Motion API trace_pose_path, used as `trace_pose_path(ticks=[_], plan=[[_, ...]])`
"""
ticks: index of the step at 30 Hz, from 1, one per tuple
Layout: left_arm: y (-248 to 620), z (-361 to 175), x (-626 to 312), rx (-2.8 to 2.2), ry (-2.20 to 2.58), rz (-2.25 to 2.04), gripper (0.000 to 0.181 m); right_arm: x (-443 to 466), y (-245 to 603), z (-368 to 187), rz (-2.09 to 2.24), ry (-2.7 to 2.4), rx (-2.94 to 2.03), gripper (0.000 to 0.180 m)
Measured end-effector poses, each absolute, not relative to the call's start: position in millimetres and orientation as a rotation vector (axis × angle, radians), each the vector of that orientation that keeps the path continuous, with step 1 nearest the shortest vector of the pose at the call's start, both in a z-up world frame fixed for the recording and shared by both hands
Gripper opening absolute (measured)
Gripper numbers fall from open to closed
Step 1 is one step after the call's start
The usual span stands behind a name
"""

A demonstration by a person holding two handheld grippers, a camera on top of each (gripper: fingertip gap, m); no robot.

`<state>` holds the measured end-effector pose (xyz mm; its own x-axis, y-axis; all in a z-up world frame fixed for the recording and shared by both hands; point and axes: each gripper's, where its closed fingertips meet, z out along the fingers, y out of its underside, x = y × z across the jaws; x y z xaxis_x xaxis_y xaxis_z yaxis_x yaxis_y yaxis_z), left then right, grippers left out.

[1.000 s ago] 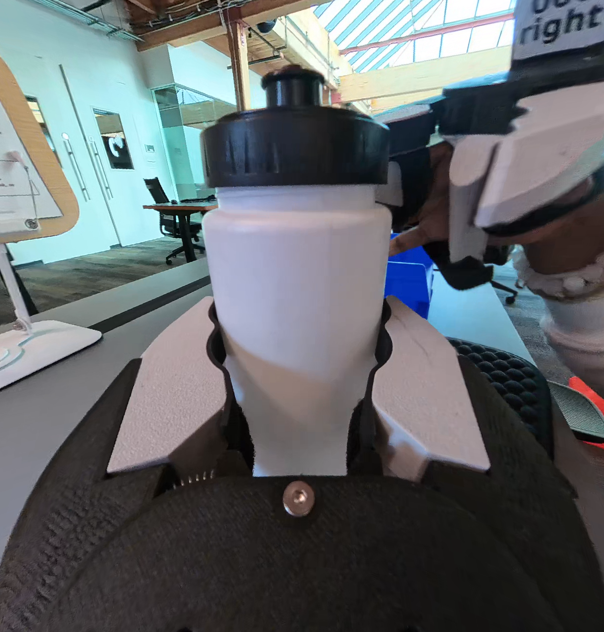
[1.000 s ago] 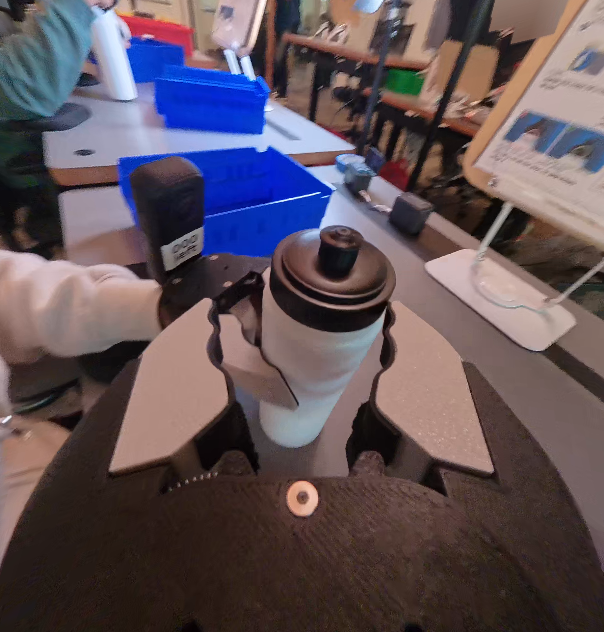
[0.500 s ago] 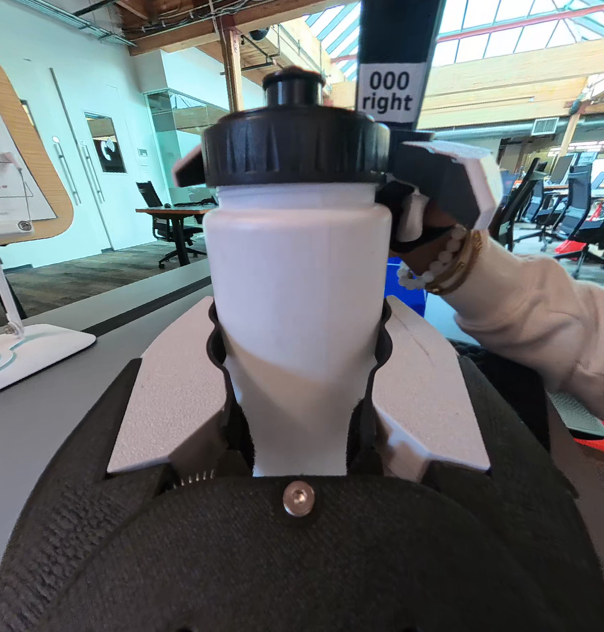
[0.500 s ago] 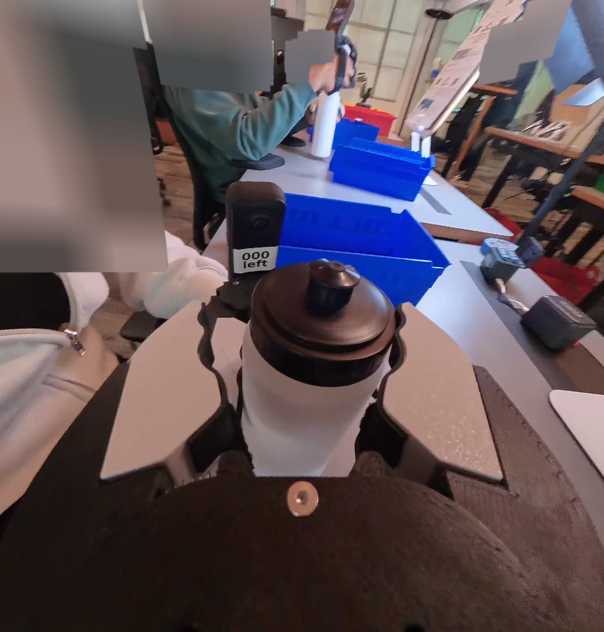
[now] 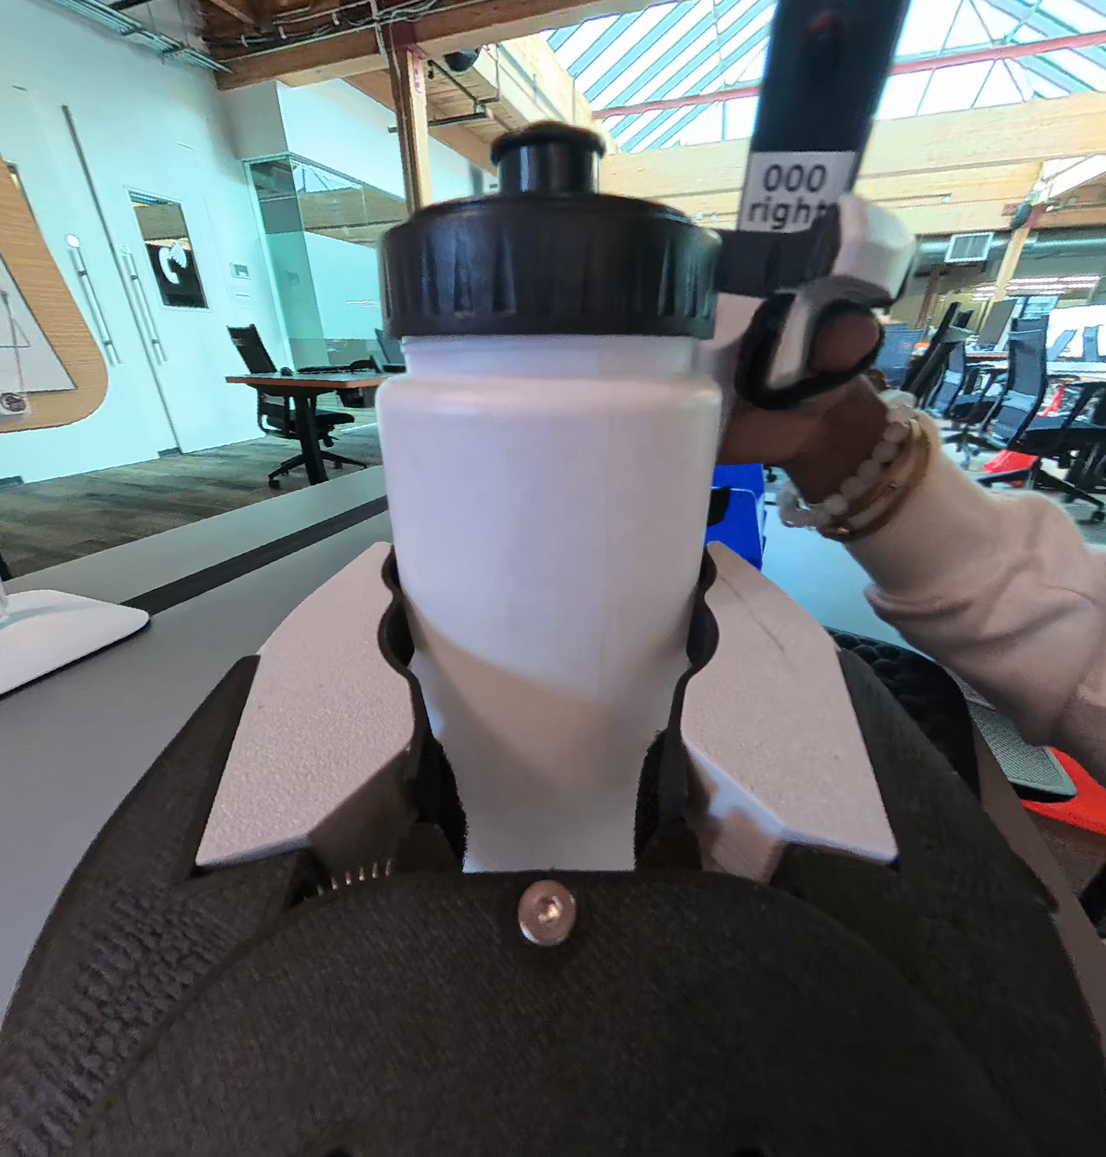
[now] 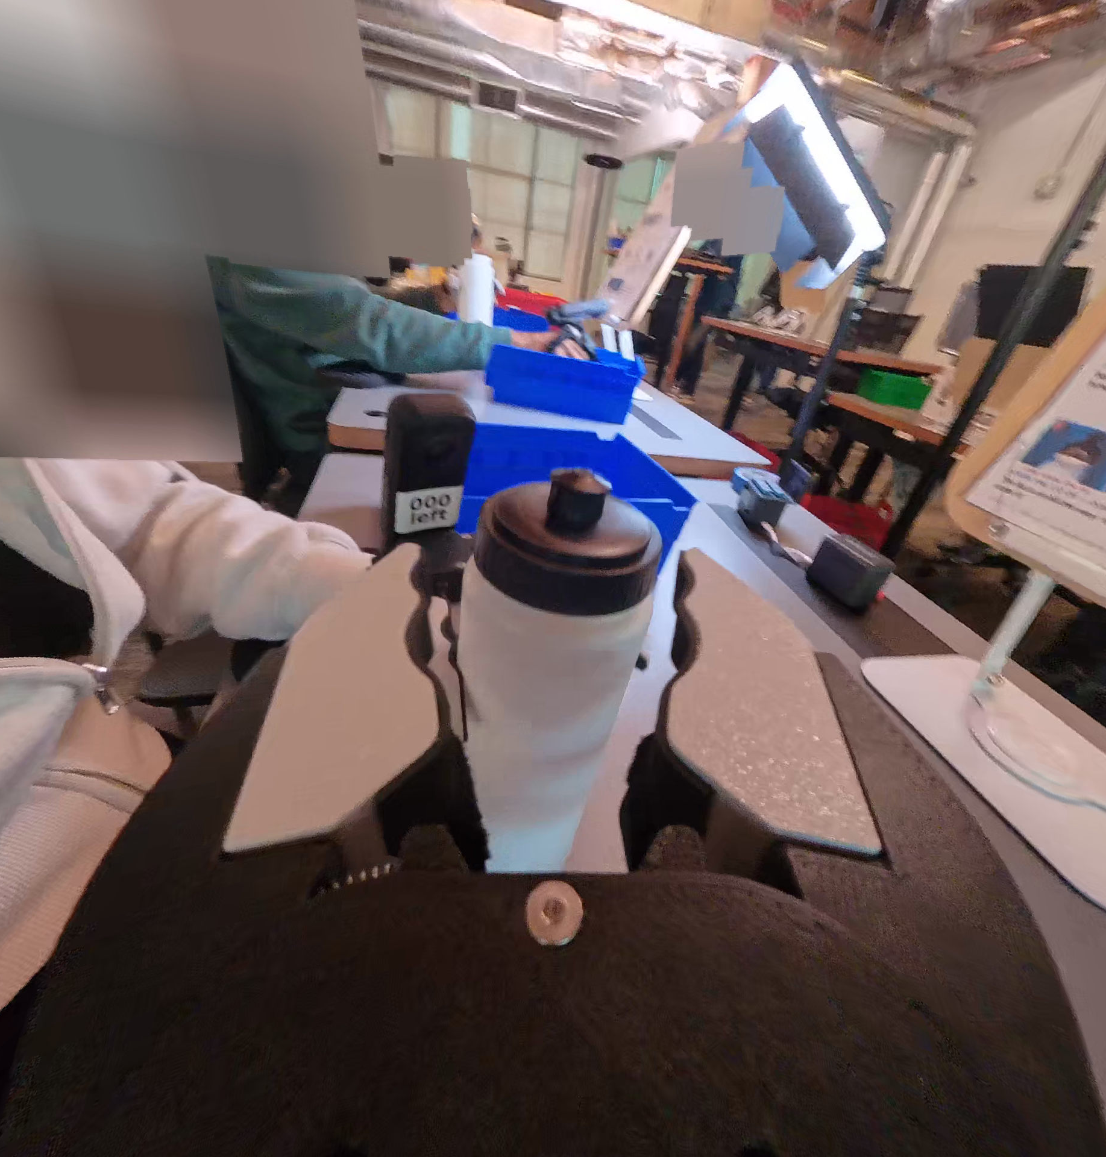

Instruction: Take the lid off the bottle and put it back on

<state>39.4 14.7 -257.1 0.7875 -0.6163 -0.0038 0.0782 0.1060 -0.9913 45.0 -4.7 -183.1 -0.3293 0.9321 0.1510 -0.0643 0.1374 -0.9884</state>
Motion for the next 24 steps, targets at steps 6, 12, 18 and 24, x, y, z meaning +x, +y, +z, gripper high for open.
trace_pose_path(ticks=[6,12,18,24], plan=[[4.5,-256.6,51.6,-1.343,0.557,-0.628,0.087,18.3,-31.4,-190.1,1.525,-1.773,-0.718,0.104],[5.3,-256.8,51.3,-1.364,0.532,-0.607,0.087,5.6,-30.3,-195.1,1.495,-1.747,-0.832,0.080],[10.4,-257.3,52.3,-1.391,0.479,-0.484,0.087,4.7,-8.8,-196.7,1.020,-1.328,-1.209,0.080],[5.0,-256.9,54.8,-1.371,0.535,-0.611,0.087,12.3,-31.6,-198.3,1.201,-1.654,-0.994,0.097]])
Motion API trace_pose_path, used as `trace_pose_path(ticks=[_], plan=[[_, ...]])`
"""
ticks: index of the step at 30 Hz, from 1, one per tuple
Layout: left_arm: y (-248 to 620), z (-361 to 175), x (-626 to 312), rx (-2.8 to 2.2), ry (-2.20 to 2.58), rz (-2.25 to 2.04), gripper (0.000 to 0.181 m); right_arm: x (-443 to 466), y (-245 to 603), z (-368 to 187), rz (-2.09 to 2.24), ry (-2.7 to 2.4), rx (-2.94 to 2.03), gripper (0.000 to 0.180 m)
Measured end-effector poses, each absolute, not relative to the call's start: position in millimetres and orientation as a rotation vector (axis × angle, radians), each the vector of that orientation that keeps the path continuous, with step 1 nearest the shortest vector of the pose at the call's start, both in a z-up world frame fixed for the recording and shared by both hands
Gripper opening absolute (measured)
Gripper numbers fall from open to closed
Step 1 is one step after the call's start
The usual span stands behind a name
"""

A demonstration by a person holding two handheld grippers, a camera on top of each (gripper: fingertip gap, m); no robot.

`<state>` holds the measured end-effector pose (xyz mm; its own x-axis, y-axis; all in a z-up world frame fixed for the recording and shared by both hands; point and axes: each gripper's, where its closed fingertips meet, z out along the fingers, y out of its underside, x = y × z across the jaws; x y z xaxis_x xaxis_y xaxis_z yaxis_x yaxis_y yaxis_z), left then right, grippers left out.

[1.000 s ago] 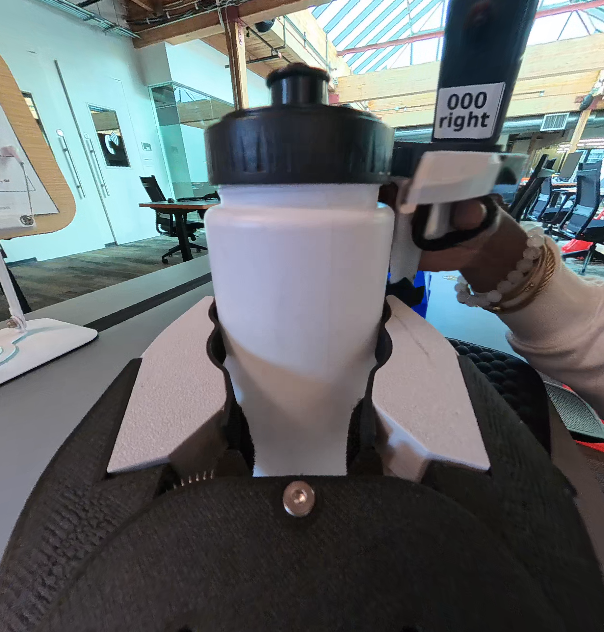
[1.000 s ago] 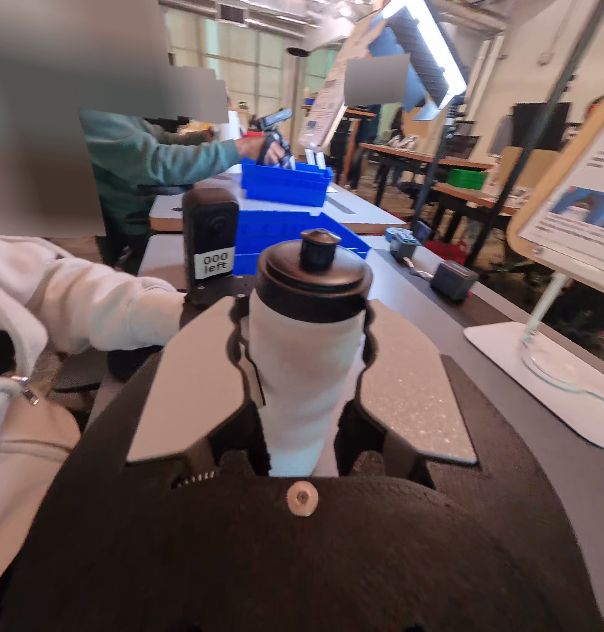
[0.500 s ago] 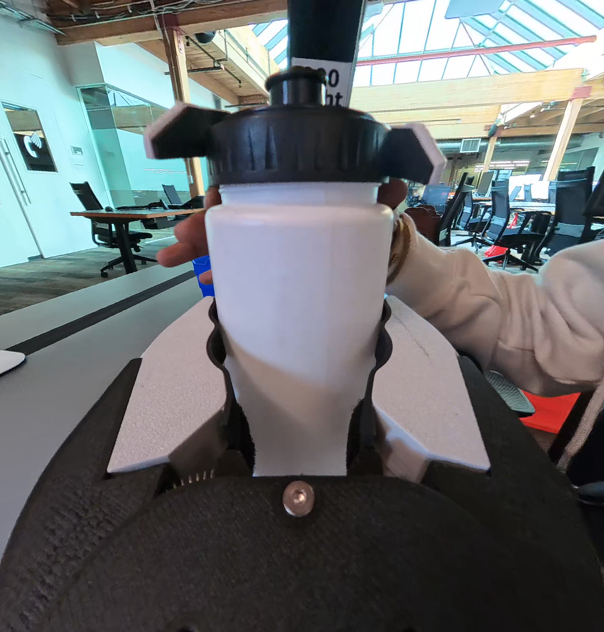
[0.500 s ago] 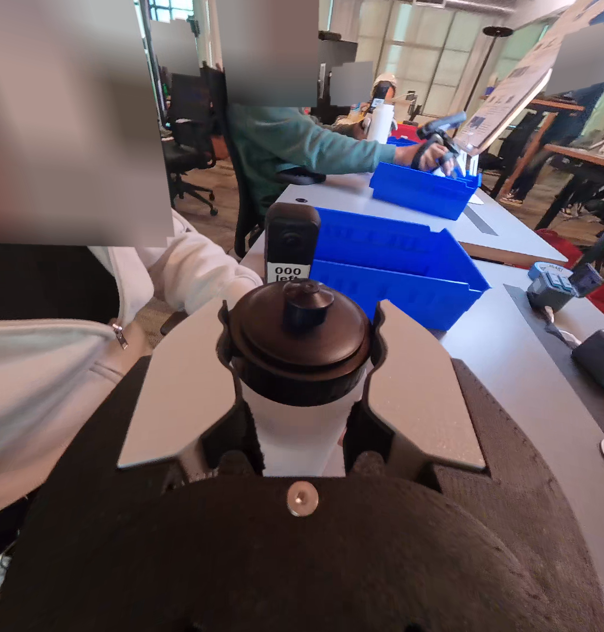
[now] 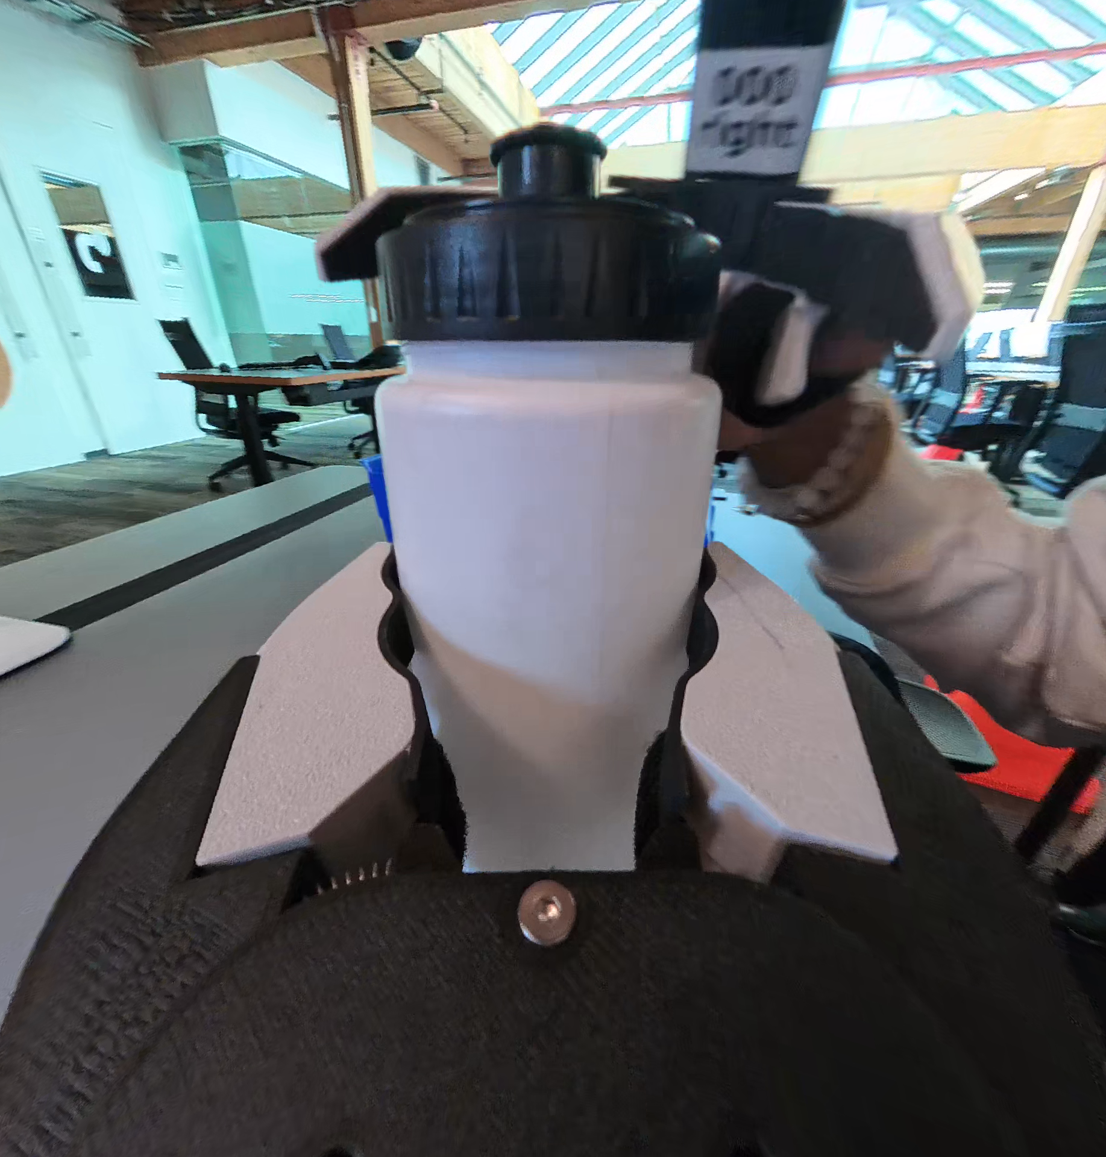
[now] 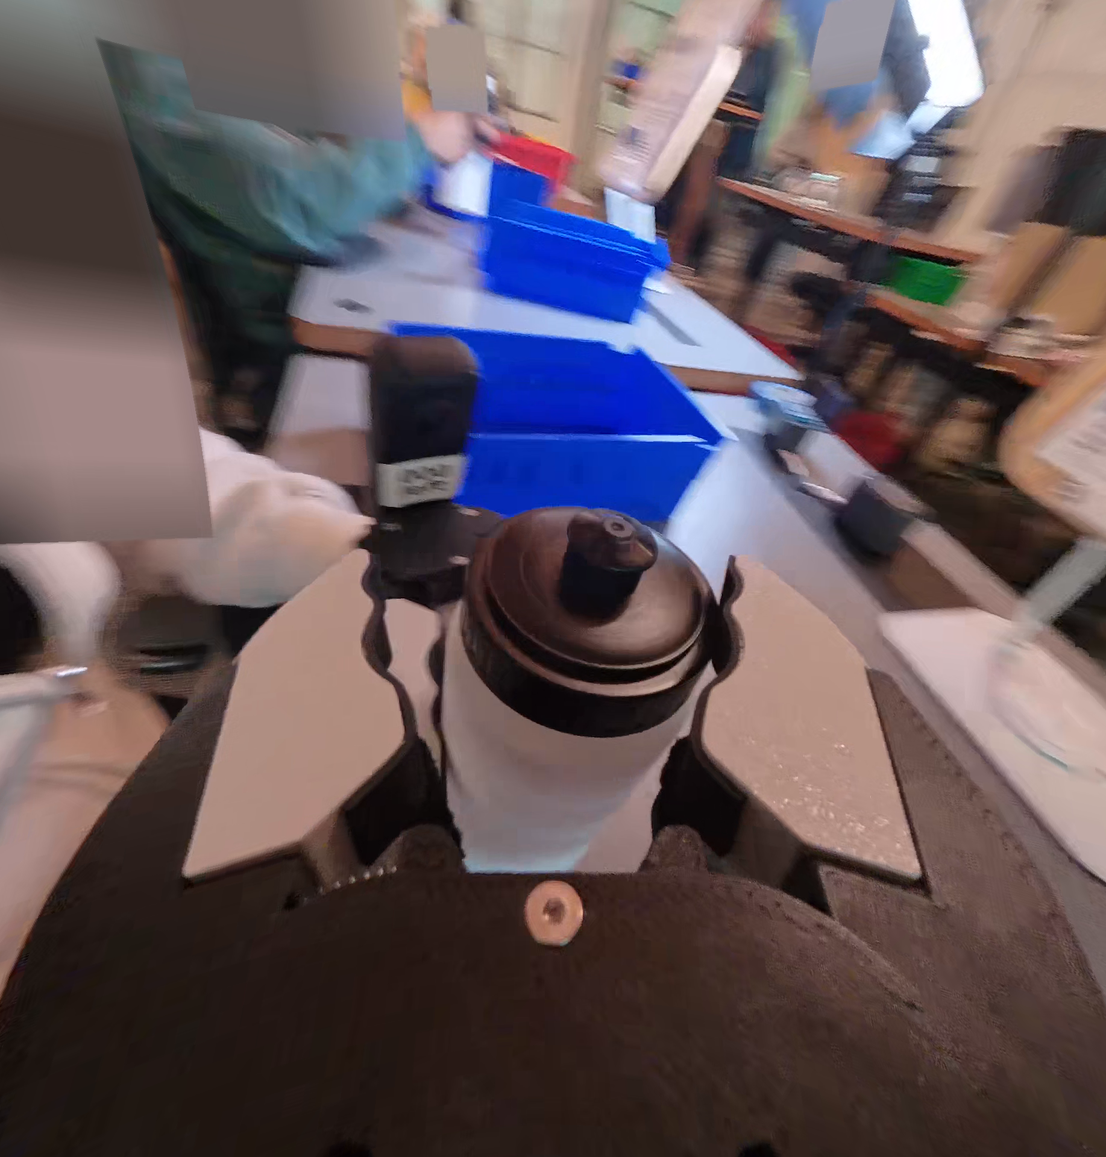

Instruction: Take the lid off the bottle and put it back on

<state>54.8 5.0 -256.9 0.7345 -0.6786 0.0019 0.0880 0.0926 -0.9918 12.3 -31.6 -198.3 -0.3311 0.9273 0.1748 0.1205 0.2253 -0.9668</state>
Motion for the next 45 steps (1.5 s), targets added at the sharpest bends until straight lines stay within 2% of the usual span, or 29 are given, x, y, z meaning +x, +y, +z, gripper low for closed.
trace_pose_path(ticks=[2,6,8,9,14,18,20,22,27,29,31,35,41,43,45], plan=[[0.7,-256.7,56.0,-1.356,0.570,-0.660,0.087,17.2,-35.8,-188.7,1.462,-1.714,-0.919,0.105],[-6.3,-256.4,60.6,-1.327,0.623,-0.716,0.087,12.8,-32.3,-187.3,1.606,-1.784,-0.785,0.101],[-6.8,-256.4,60.7,-1.328,0.622,-0.723,0.087,15.6,-42.6,-193.5,1.624,-1.856,-0.730,0.087],[-6.8,-256.3,60.2,-1.328,0.620,-0.718,0.087,15.9,-45.4,-195.5,1.609,-1.860,-0.727,0.080],[4.4,-256.9,55.3,-1.375,0.525,-0.591,0.087,6.4,-26.8,-193.7,1.402,-1.541,-1.019,0.080],[5.3,-256.8,57.8,-1.374,0.532,-0.535,0.087,9.8,-12.5,-197.9,1.002,-1.280,-1.261,0.080],[4.2,-256.6,57.8,-1.368,0.538,-0.555,0.087,13.0,-20.5,-201.6,0.911,-1.416,-1.180,0.091],[1.9,-256.7,59.0,-1.360,0.555,-0.624,0.087,14.0,-31.1,-188.3,1.061,-1.482,-1.027,0.099],[-10.6,-256.1,64.3,-1.316,0.640,-0.759,0.087,25.9,-45.7,-181.2,1.550,-1.753,-0.814,0.103],[-15.2,-256.0,67.7,-1.301,0.667,-0.791,0.087,21.6,-44.0,-188.5,1.571,-1.828,-0.759,0.099],[-15.8,-255.8,67.9,-1.299,0.665,-0.799,0.087,21.6,-50.5,-191.8,1.618,-1.872,-0.701,0.082],[-8.1,-256.2,63.3,-1.332,0.609,-0.720,0.087,15.0,-42.3,-190.4,1.545,-1.708,-0.860,0.077],[-0.8,-256.9,65.4,-1.360,0.575,-0.582,0.088,15.2,-17.1,-191.3,1.049,-1.222,-1.263,0.077],[-3.4,-256.7,69.5,-1.353,0.602,-0.562,0.088,21.5,-25.0,-189.7,1.077,-1.217,-1.292,0.086],[-5.9,-256.6,72.9,-1.349,0.620,-0.549,0.088,29.5,-30.0,-184.4,1.214,-1.202,-1.364,0.085]])
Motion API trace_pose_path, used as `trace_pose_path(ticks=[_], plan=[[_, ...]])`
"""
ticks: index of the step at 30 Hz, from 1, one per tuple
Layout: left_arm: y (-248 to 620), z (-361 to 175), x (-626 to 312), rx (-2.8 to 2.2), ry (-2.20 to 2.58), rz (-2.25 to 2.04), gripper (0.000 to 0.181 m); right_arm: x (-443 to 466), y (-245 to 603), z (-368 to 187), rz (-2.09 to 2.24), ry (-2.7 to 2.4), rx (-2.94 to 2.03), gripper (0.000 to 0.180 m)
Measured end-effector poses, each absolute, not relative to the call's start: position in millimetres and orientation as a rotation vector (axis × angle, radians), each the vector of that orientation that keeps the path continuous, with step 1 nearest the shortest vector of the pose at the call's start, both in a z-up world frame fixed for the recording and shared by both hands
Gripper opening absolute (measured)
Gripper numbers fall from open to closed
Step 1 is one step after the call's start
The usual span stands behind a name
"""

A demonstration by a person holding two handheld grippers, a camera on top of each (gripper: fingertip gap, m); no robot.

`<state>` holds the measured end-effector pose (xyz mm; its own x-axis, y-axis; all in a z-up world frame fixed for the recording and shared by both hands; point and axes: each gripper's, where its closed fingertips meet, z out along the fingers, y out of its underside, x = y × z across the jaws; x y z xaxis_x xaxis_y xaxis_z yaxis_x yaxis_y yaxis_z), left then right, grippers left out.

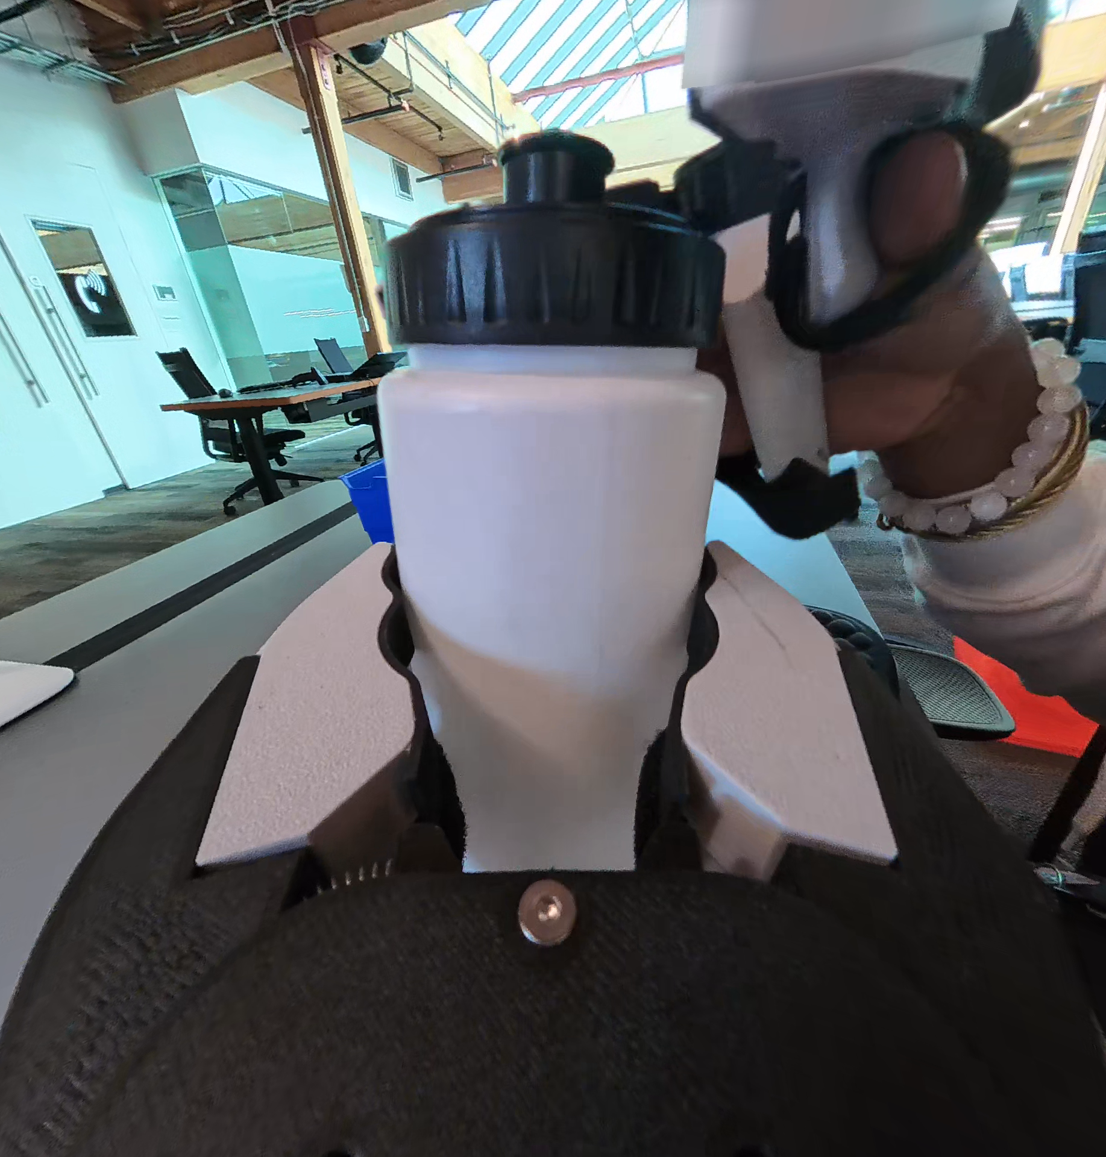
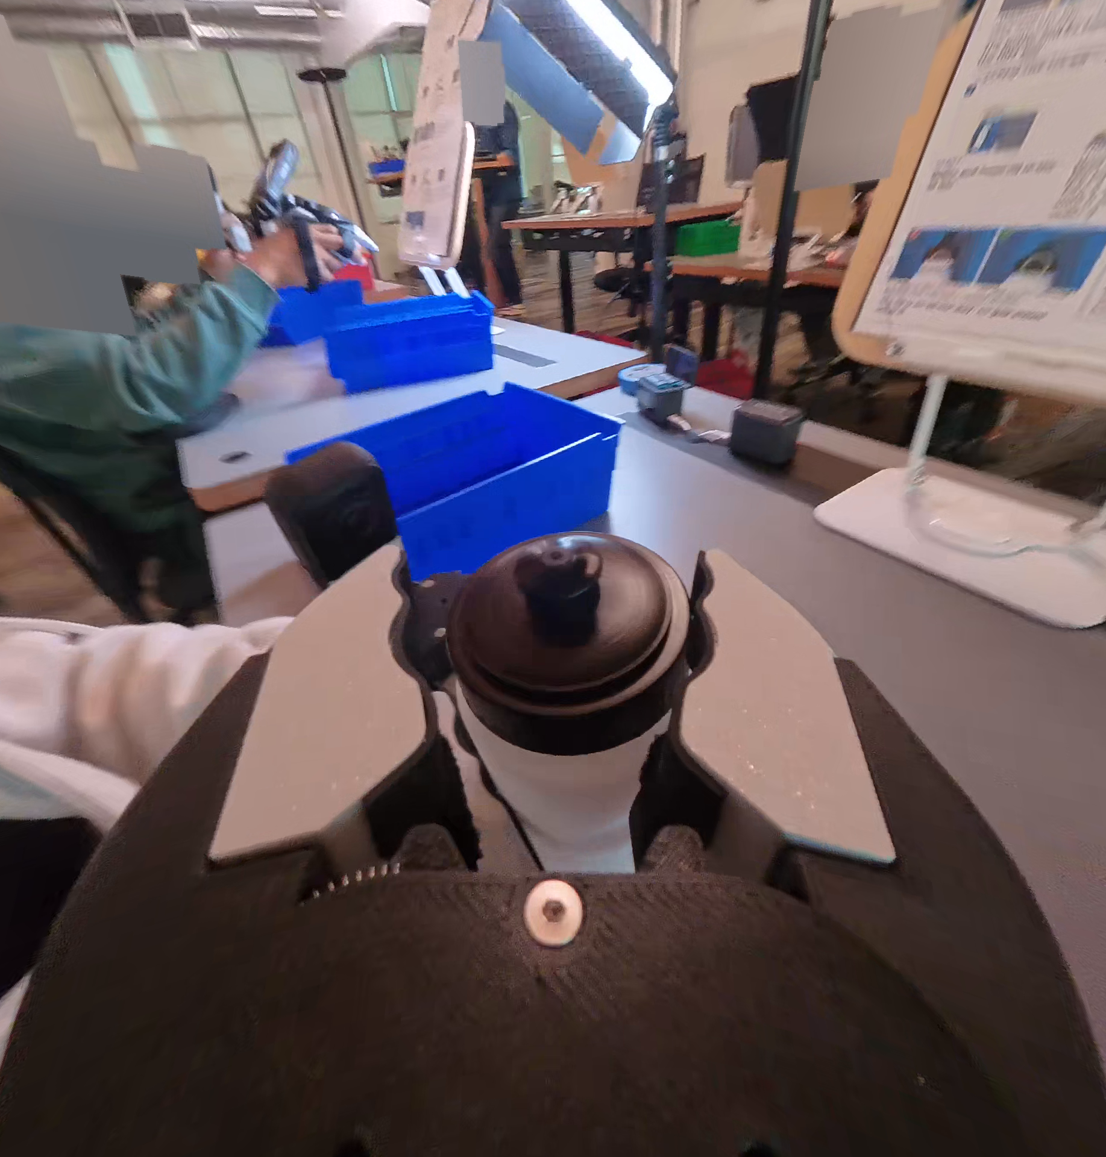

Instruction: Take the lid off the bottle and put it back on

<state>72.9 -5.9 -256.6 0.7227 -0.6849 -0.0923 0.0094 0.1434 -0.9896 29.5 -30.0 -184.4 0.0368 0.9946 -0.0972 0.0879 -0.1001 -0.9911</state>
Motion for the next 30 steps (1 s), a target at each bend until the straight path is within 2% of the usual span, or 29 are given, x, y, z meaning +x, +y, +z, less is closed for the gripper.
trace_pose_path(ticks=[3,8,12,16,18,21,26,30], plan=[[-4.1,-257.1,70.9,-1.362,0.598,-0.554,0.088,39.3,-27.4,-187.4,1.317,-1.232,-1.430,0.077],[-6.5,-257.4,65.6,-1.356,0.588,-0.700,0.087,44.8,-36.0,-194.9,1.326,-1.585,-1.086,0.101],[-15.1,-257.1,70.8,-1.322,0.652,-0.774,0.087,35.1,-38.0,-203.6,1.356,-1.791,-0.716,0.097],[-19.1,-256.7,72.7,-1.309,0.670,-0.804,0.087,26.5,-55.1,-196.6,1.674,-1.809,-0.665,0.080],[-17.6,-256.1,69.3,-1.317,0.645,-0.788,0.087,21.2,-54.1,-194.3,1.696,-1.743,-0.720,0.080],[-7.7,-257.0,62.6,-1.356,0.573,-0.711,0.087,10.7,-37.9,-194.0,1.543,-1.533,-0.912,0.080],[-0.1,-258.1,62.8,-1.380,0.548,-0.569,0.088,13.8,-14.9,-197.1,1.056,-1.140,-1.234,0.079],[2.1,-257.4,54.3,-1.389,0.496,-0.565,0.087,27.2,-21.5,-198.9,0.946,-1.088,-1.262,0.078]])
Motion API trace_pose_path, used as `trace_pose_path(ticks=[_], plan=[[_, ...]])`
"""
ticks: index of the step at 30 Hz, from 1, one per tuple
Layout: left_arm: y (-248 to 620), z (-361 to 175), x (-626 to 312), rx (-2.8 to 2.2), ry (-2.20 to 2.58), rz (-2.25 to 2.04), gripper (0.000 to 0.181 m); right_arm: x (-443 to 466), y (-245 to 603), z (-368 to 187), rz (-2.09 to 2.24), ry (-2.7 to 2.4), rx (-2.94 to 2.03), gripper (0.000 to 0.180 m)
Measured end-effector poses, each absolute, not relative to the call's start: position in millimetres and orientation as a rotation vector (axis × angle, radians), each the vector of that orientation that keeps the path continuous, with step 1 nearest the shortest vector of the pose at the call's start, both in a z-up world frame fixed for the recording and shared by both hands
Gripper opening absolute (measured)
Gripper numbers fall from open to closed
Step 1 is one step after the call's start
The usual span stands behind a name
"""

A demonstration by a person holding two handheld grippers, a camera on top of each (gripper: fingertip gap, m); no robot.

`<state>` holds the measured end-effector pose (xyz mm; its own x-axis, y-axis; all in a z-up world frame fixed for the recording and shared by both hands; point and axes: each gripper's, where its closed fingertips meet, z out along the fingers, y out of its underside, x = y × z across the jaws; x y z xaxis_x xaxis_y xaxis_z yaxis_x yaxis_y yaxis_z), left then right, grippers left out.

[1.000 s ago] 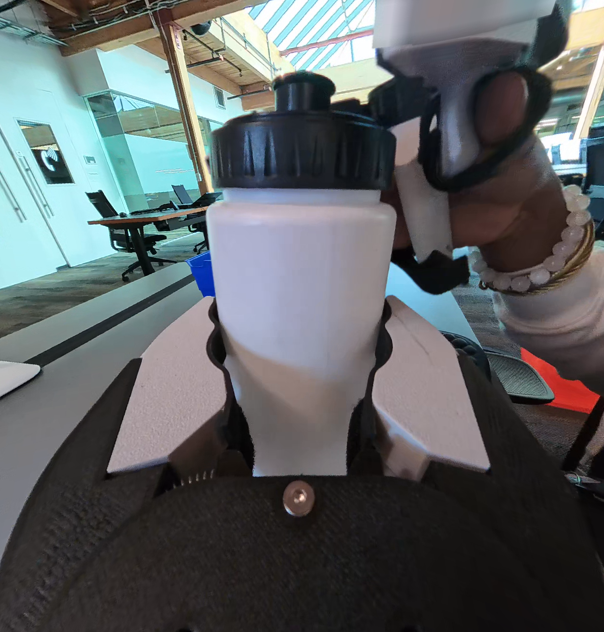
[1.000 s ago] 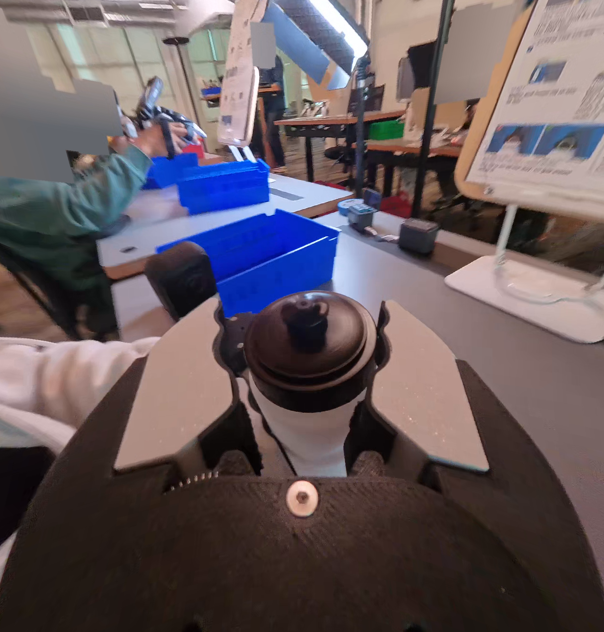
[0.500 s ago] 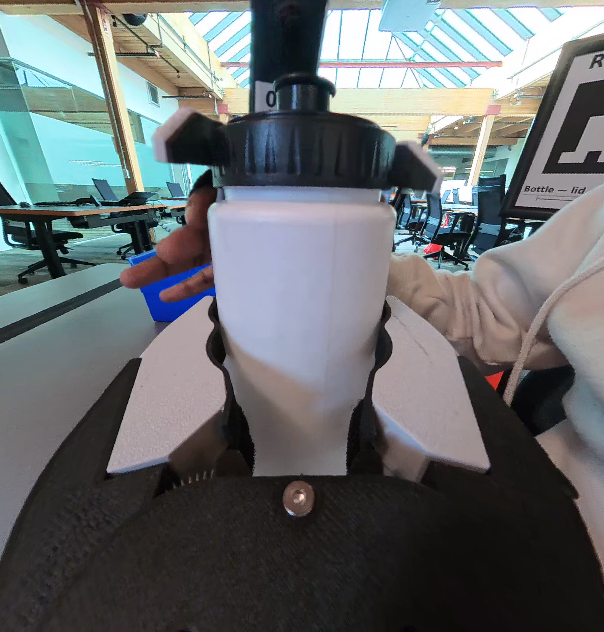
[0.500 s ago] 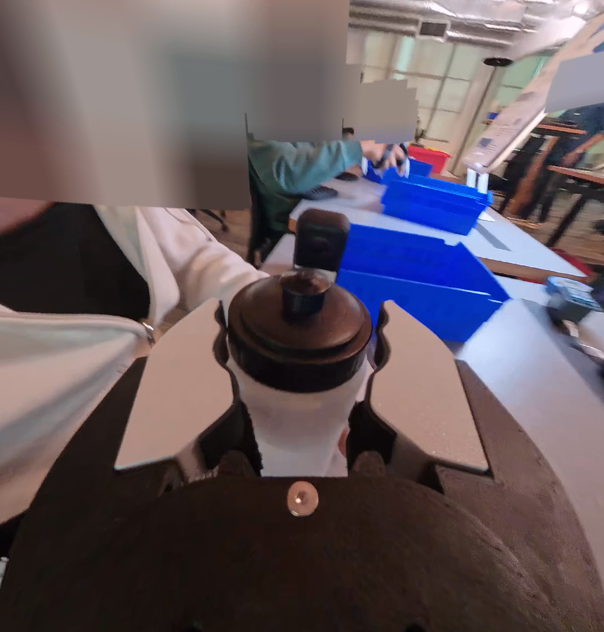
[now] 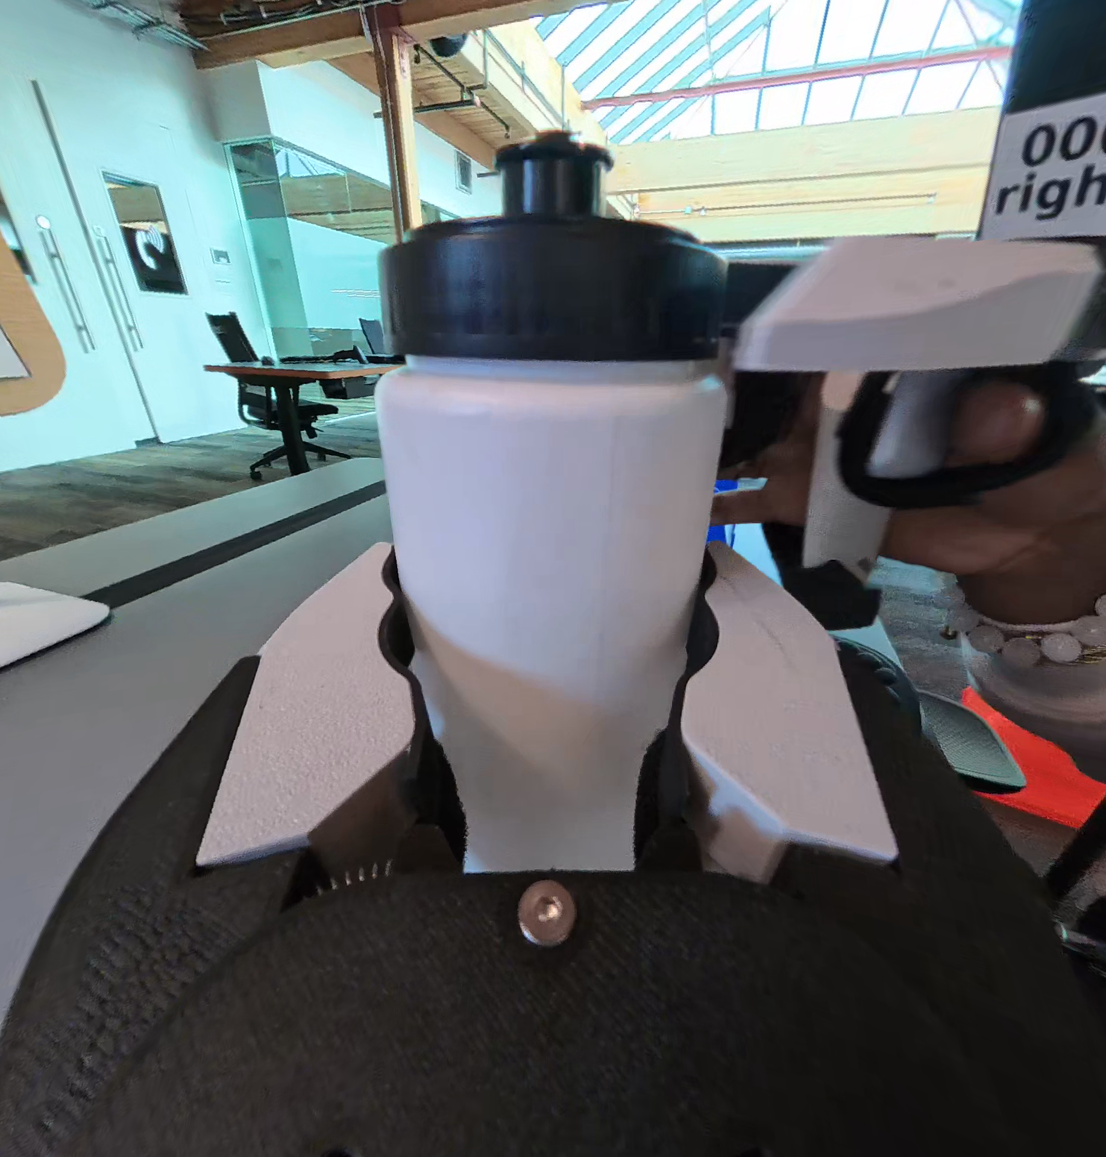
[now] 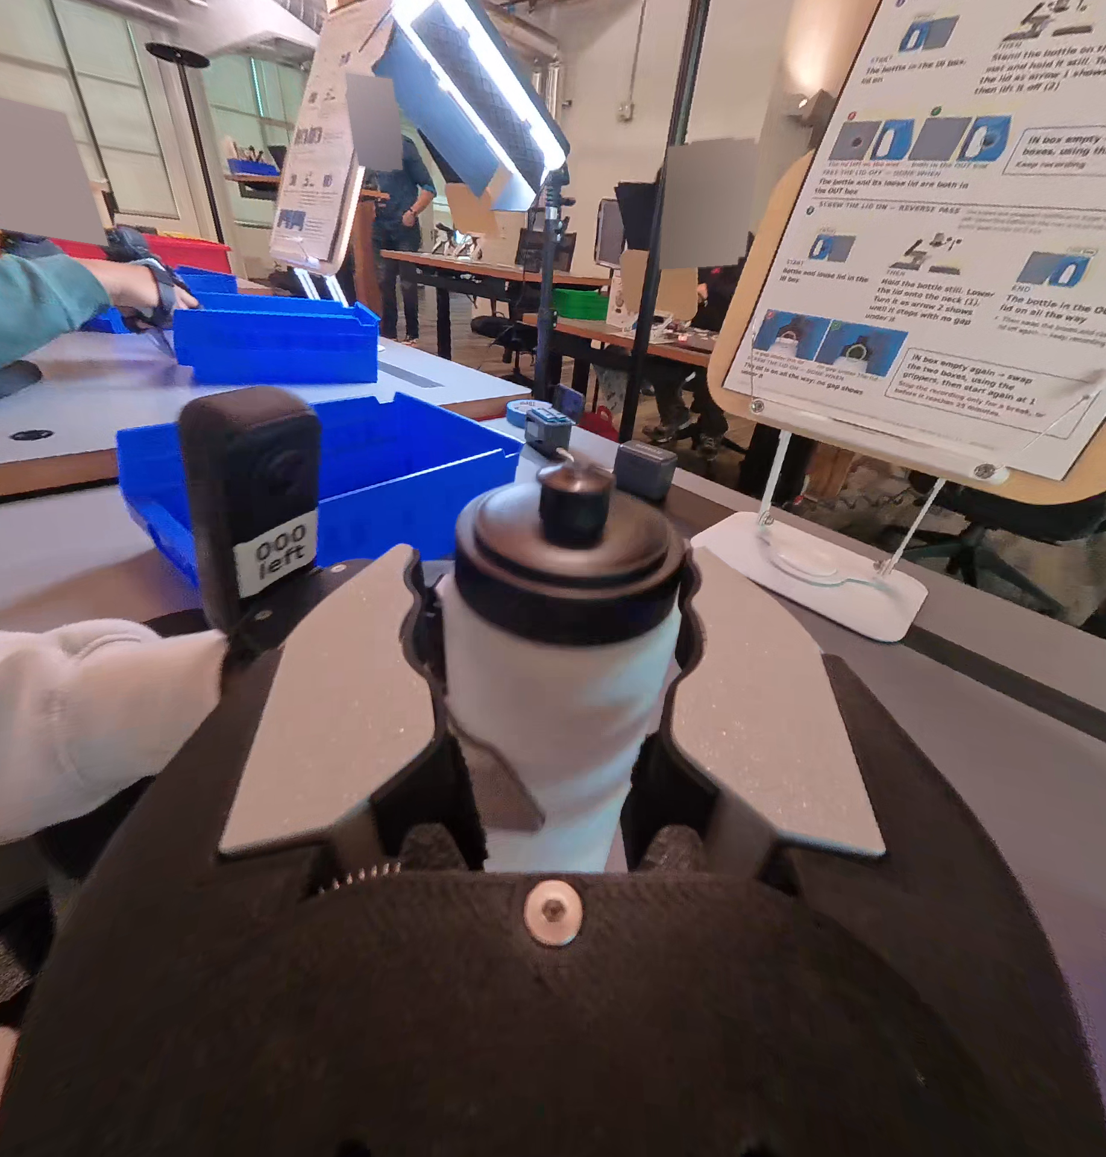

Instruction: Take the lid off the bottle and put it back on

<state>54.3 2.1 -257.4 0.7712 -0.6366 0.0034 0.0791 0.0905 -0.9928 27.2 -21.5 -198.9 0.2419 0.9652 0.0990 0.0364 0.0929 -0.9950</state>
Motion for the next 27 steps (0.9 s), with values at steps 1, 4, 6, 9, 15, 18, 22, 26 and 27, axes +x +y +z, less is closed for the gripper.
trace_pose_path(ticks=[1,4,6,9,15,18,22,26,27], plan=[[3.1,-257.4,51.6,-1.392,0.490,-0.579,0.087,30.5,-24.7,-198.9,0.966,-1.102,-1.268,0.078],[2.5,-257.6,52.3,-1.381,0.513,-0.603,0.087,40.2,-27.9,-200.1,1.008,-1.209,-1.261,0.076],[0.9,-257.9,54.5,-1.377,0.534,-0.624,0.087,42.9,-27.3,-195.1,1.062,-1.301,-1.188,0.077],[-4.4,-257.6,59.0,-1.358,0.573,-0.673,0.087,37.3,-26.3,-180.2,1.228,-1.401,-0.963,0.089],[-17.8,-257.2,70.4,-1.317,0.655,-0.789,0.087,21.7,-54.0,-192.7,1.627,-1.777,-0.705,0.096],[-18.7,-256.8,68.9,-1.323,0.645,-0.805,0.087,17.9,-59.6,-199.3,1.664,-1.841,-0.718,0.088],[-12.4,-257.6,66.6,-1.350,0.599,-0.705,0.087,11.5,-48.4,-198.4,1.515,-1.640,-0.887,0.087],[-5.8,-258.1,65.5,-1.379,0.529,-0.588,0.087,10.8,-28.9,-200.0,1.233,-1.331,-1.169,0.085],[-4.6,-258.2,64.9,-1.381,0.520,-0.569,0.087,11.9,-24.3,-200.9,1.178,-1.250,-1.241,0.083]])
